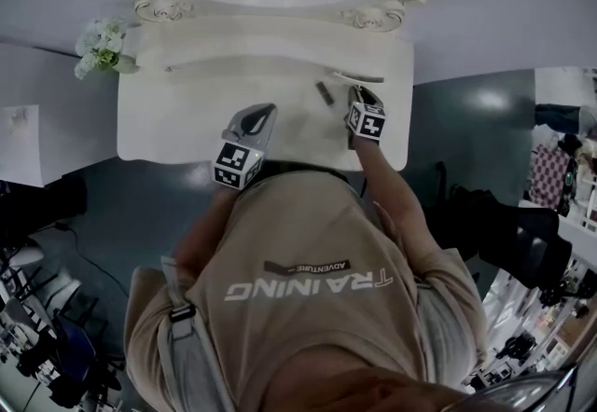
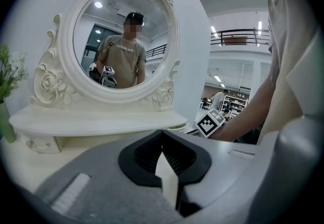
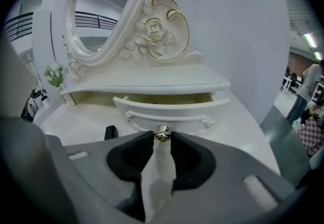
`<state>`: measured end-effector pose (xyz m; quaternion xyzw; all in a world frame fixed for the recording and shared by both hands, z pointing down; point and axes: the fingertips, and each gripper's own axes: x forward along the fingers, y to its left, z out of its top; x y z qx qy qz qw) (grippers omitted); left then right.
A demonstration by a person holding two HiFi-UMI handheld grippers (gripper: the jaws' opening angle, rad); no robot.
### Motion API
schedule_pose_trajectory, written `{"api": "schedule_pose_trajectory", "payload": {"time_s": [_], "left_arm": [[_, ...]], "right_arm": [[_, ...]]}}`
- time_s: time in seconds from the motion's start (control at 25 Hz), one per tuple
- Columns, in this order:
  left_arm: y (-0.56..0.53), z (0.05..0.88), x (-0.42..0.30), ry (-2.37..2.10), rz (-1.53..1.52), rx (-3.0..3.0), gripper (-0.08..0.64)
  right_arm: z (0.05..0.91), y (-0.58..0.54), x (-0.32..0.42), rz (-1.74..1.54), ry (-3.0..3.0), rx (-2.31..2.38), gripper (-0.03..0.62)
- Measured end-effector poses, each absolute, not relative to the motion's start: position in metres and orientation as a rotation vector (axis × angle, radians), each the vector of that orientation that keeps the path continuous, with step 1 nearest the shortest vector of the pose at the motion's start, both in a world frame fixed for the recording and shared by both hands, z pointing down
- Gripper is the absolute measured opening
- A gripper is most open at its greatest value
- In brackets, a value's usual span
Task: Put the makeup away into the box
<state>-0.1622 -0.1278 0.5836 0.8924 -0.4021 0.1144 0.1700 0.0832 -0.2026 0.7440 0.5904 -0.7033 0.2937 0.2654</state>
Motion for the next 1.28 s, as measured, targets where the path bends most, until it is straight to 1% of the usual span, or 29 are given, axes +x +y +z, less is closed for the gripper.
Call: {"api": "schedule_pose_trajectory", "payload": {"time_s": [0.96, 1.28], "left_arm": [[-0.118, 0.586, -0.161, -1.083, 0.368, 2.574, 0.006], [-0.107, 0.596, -0.163, -1.077, 0.382, 2.549, 0.006]], "right_arm": [[0.746, -0.165, 0.076, 0.751, -1.938, 1.573, 0.109], [0.738, -0.158, 0.076, 0.643, -1.964, 1.567, 0.119]]}}
